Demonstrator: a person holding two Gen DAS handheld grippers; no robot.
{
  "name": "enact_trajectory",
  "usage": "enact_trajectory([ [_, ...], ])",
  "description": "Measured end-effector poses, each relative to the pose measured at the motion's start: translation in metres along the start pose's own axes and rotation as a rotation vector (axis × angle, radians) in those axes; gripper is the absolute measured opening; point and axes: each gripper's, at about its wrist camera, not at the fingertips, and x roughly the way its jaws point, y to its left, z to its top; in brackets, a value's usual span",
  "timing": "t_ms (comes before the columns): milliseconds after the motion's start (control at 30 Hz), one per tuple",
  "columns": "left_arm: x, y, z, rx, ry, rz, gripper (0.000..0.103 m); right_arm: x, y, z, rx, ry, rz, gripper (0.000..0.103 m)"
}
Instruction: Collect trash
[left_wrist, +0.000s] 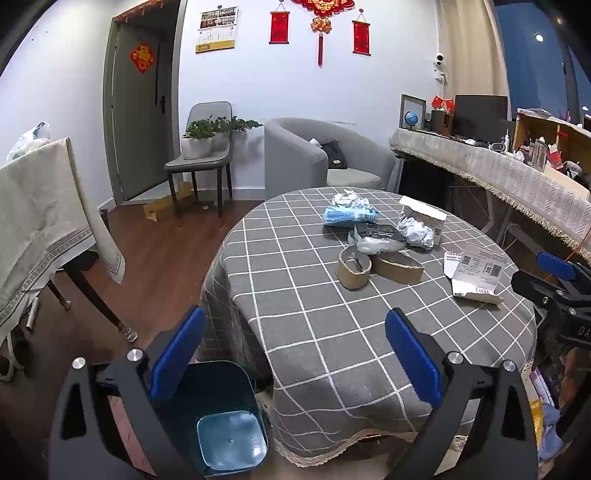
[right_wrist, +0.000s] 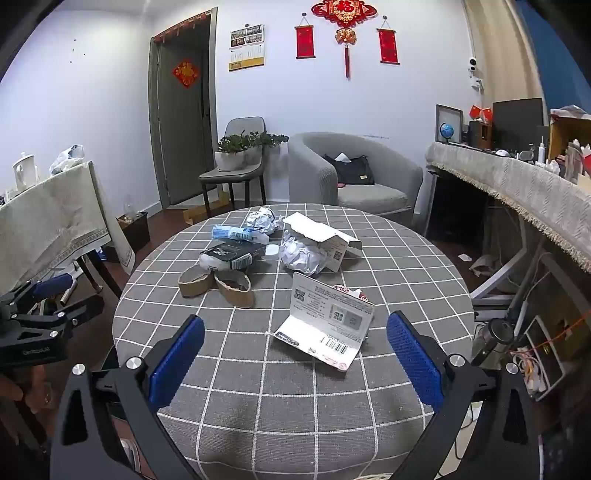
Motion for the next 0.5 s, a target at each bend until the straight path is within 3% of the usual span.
enact_trajectory([
  [500,0.0071,0.0023,-0.0024,-0.018,0.03,-0.002,0.099,0.0027,0.0057,0.0038,-0.003,0.005,0.005,0.1],
])
